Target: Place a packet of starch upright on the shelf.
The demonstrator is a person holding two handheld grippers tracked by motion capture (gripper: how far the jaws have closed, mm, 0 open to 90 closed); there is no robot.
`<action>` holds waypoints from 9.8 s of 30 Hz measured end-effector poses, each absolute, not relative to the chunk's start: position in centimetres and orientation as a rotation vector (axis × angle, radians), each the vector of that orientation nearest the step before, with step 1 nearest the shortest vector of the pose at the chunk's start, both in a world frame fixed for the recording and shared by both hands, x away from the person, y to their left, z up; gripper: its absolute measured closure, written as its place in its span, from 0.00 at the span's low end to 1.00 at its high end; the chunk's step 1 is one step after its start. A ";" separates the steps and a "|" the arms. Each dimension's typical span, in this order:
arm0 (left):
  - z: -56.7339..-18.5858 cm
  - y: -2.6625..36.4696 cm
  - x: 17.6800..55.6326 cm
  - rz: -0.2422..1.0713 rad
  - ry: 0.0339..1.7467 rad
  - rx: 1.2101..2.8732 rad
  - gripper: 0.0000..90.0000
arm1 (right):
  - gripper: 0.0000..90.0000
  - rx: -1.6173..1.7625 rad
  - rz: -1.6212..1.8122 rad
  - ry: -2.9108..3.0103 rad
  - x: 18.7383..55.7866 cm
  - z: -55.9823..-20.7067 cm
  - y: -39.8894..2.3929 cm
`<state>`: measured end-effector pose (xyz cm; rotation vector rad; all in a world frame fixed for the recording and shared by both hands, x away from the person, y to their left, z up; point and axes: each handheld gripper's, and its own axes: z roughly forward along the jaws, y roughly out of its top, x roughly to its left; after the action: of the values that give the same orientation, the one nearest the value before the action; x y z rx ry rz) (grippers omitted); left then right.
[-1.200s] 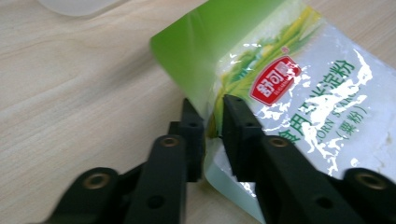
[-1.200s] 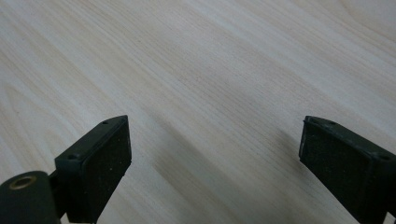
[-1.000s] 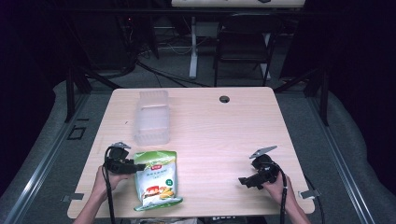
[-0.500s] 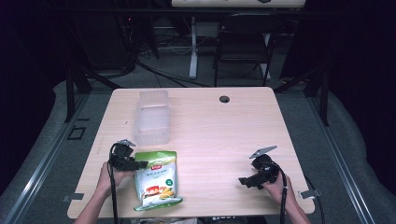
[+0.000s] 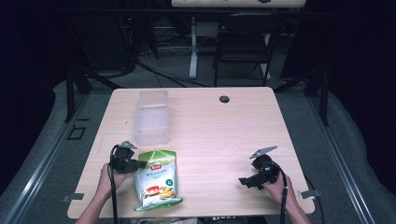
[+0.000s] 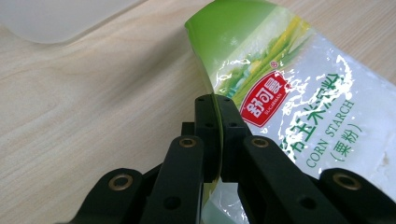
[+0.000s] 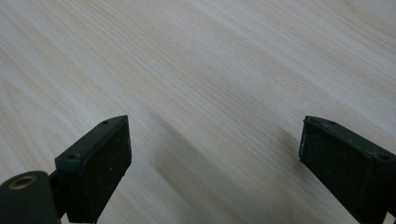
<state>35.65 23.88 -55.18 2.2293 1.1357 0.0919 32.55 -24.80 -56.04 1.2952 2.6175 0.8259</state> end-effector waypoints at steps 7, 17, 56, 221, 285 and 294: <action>-54.4 24.1 35.1 0.116 1.129 2.203 0.99 | 0.10 1.295 0.825 2.613 32.5 -56.0 -24.9; -53.3 24.9 34.7 0.143 1.121 2.134 1.00 | 0.10 1.292 0.831 2.614 32.5 -55.9 -24.9; -47.4 25.2 32.0 0.286 0.900 2.123 1.00 | 0.10 1.290 0.836 2.599 32.4 -55.8 -24.9; -36.1 24.2 51.1 0.970 0.590 2.072 1.00 | 0.10 1.301 0.819 2.601 32.6 -56.1 -25.0; -41.9 18.1 56.0 1.056 0.662 2.392 0.75 | 0.10 1.311 0.828 2.599 32.4 -56.1 -25.3; -41.4 18.3 55.2 1.073 0.647 2.371 1.00 | 0.10 1.316 0.827 2.601 32.4 -56.2 -25.2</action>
<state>55.23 18.34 -41.41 2.3715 0.6465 1.0734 32.38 -25.24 -56.22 1.3159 2.6009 0.8270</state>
